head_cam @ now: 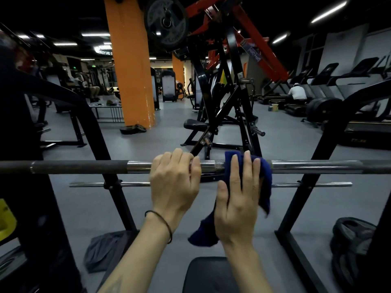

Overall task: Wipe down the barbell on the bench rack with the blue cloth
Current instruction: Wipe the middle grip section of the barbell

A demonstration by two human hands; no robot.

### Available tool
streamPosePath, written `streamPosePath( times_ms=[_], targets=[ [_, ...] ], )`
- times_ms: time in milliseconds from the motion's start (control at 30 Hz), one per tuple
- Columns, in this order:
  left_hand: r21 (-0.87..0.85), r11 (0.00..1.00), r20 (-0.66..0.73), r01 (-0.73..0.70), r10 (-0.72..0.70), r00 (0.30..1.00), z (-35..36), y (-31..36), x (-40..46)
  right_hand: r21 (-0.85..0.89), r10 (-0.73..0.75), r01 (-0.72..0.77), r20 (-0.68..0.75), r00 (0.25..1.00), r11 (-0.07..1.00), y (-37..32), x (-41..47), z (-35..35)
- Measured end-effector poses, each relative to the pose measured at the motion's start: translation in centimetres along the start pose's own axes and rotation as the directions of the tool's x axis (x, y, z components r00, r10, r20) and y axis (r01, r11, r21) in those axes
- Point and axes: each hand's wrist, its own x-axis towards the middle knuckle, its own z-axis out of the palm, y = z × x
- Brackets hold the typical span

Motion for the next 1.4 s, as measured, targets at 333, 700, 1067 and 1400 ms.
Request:
streamPosePath(
  times_ms=[333, 700, 1067, 1400],
  targets=[
    [0.042, 0.999, -0.13, 0.015, -0.009, 0.991, 0.7, -0.5, 1.7, -0.107, -0.173, 0.182, 0.087, 0.981, 0.978, 2.6, 1.5, -1.9],
    [0.154, 0.988, 0.184, 0.029, -0.057, 0.981, -0.2, -0.3, 3.4, -0.136, -0.307, 0.337, 0.2, 0.93, 0.932, 2.0, 1.3, -1.0],
    [-0.005, 0.999, 0.074, -0.04, 0.04, 0.996, 0.1, -0.6, 1.1, -0.138, -0.307, 0.343, 0.229, 0.924, 0.929, 1.7, 0.9, -1.4],
    [-0.026, 1.0, -0.078, -0.011, 0.009, 0.997, 1.3, 0.2, 0.8, -0.098, -0.416, 0.453, 0.26, 0.871, 0.886, 2.0, 0.2, -0.7]
  ],
)
